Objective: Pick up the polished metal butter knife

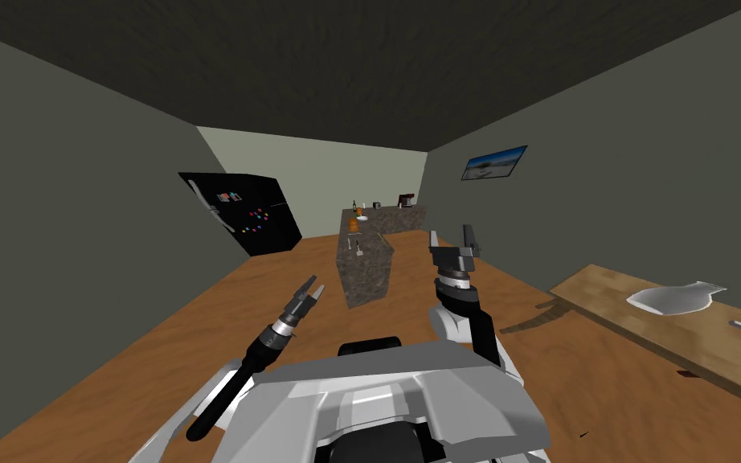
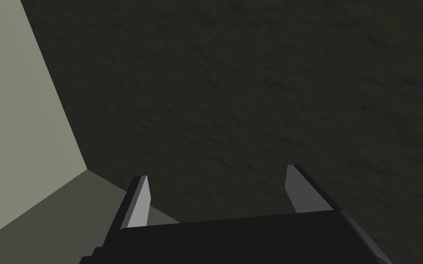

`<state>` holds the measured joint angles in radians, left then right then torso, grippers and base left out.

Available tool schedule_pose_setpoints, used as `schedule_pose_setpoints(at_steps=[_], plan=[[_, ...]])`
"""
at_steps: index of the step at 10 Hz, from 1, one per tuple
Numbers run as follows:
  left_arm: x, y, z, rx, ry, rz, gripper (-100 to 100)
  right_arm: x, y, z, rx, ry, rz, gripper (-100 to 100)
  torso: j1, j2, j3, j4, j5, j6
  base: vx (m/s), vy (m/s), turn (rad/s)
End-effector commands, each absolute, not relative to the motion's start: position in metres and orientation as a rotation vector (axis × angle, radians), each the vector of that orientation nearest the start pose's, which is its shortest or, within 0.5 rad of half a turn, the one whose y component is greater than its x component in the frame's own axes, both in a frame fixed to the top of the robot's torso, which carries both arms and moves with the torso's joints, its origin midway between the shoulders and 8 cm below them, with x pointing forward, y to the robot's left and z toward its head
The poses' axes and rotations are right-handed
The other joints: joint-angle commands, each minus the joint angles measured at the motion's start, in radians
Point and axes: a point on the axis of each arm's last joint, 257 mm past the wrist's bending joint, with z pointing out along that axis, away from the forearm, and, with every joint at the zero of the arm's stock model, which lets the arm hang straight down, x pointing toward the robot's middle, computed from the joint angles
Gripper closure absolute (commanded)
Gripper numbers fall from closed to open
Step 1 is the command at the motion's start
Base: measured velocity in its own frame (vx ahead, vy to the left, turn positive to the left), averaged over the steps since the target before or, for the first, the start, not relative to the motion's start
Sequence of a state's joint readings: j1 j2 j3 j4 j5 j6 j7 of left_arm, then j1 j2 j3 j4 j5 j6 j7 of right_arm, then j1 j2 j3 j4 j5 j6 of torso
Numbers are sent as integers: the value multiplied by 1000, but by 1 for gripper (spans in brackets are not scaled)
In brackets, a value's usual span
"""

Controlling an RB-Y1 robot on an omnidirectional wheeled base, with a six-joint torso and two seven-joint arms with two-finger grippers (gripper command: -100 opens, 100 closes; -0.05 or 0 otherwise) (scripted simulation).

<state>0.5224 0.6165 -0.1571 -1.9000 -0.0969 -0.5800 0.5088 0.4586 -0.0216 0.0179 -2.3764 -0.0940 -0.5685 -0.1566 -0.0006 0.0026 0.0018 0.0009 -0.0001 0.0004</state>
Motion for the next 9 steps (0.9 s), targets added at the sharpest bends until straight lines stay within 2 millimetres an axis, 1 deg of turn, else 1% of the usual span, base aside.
schedule_pose_setpoints(at_steps=[1, 2, 3, 4, 5, 6, 7, 8, 9], plan=[[353, 244, -204, -827, 1437, -1589, -100, 310, -272, 90, 582, 395, 1589, 0, 0, 0, 0, 0, 0, 0, -32, -27, -128], [353, 247, -209, -837, 1442, -1580, -100, 310, -272, 90, 582, 395, 1589, 0, 1, -1, -1, 0, 0, -1, -8, -8, 12], [344, 252, -232, -861, 1525, -1573, -100, 310, -272, 90, 582, 395, 1589, 0, 2, -2, -1, 0, 0, -1, -13, -27, -234], [344, 257, -240, -881, 1534, -1559, -100, 310, -272, 90, 582, 395, 1589, 0, 1, -2, -1, -1, 0, 0, -24, -22, -146], [334, 260, -258, -891, 1606, -1551, -100, 310, -272, 90, 582, 395, 1589, 0, 1, -2, -1, 0, 0, -1, -24, -37, -218], [332, 267, -265, -916, 1621, -1540, -100, 310, -272, 90, 582, 395, 1589, 0, 0, -2, -1, 0, 0, 0, -19, -29, -149], [332, 271, -271, -928, 1627, -1527, -100, 310, -272, 90, 582, 395, 1589, 0, 1, -2, -1, 0, 0, -1, -9, -13, -8], [320, 280, -289, -948, 1708, -1511, -100, 310, -272, 90, 582, 395, 1588, 0, 2, -3, -1, 0, 0, -1, -3, -37, -225], [317, 289, -300, -977, 1721, -1484, -100, 310, -272, 90, 582, 395, 1589, 0, 1, -3, -2, -1, 0, 0, -2, -34, -168]])
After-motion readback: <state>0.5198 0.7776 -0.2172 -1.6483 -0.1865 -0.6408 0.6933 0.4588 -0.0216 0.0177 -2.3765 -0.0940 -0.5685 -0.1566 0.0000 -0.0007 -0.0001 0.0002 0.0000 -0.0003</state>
